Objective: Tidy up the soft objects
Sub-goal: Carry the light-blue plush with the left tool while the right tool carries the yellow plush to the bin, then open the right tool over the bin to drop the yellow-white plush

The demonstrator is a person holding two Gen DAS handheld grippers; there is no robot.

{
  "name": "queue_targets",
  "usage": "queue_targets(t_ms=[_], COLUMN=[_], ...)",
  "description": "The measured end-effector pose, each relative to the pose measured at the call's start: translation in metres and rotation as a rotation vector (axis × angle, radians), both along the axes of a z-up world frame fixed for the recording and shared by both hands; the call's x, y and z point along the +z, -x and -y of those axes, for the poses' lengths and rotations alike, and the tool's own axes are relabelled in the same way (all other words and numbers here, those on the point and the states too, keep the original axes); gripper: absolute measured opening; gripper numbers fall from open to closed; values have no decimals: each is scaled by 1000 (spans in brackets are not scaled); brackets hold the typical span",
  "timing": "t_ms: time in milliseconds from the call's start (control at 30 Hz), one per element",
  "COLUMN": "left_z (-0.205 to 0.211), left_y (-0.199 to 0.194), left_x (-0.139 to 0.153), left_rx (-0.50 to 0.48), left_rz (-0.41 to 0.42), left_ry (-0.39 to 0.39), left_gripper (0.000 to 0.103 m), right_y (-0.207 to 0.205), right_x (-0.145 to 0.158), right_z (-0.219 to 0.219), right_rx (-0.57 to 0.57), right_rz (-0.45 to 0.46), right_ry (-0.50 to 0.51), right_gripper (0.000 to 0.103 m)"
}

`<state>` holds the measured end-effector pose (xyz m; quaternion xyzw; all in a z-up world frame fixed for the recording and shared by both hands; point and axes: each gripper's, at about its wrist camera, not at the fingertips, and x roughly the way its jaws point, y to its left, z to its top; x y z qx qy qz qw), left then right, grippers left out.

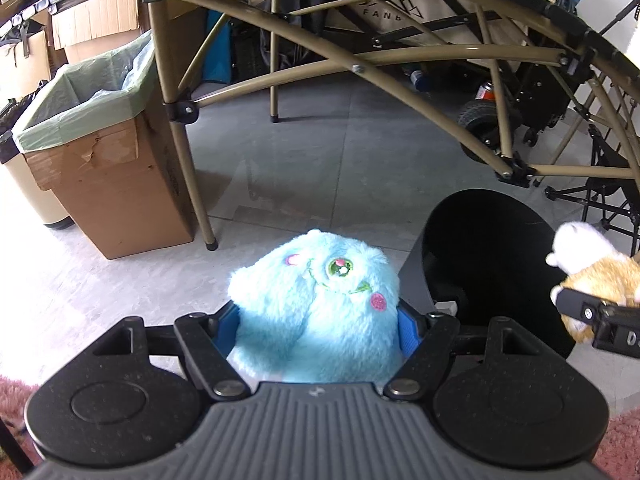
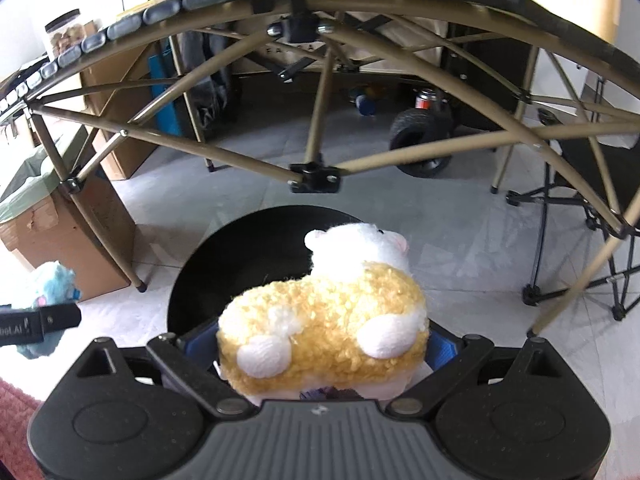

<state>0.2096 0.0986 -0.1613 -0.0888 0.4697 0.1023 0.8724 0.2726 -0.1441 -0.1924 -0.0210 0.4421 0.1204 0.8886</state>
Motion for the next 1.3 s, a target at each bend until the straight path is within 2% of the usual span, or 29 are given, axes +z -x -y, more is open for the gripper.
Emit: queue_targets(t_ms=[333, 733, 800, 1300], left_z=[-13, -14, -14, -12], left_y=[-2, -10, -11, -12], left_x=[-7, -17, -19, -21], left_rx=[27, 25, 23, 5], left_rz=[-30, -65, -71, -75], left_ry=[26, 29, 28, 19], left_gripper=[74, 74, 74, 74], right_y=[-29, -47, -50, -48], right_x=[-27, -56, -58, -53], right_z=[-31, -35, -35, -29], right_rx=[32, 31, 19, 26], right_rz=[-54, -120, -126, -134], right_ry=[9, 21, 24, -6], right_gripper=[98, 100, 103, 103])
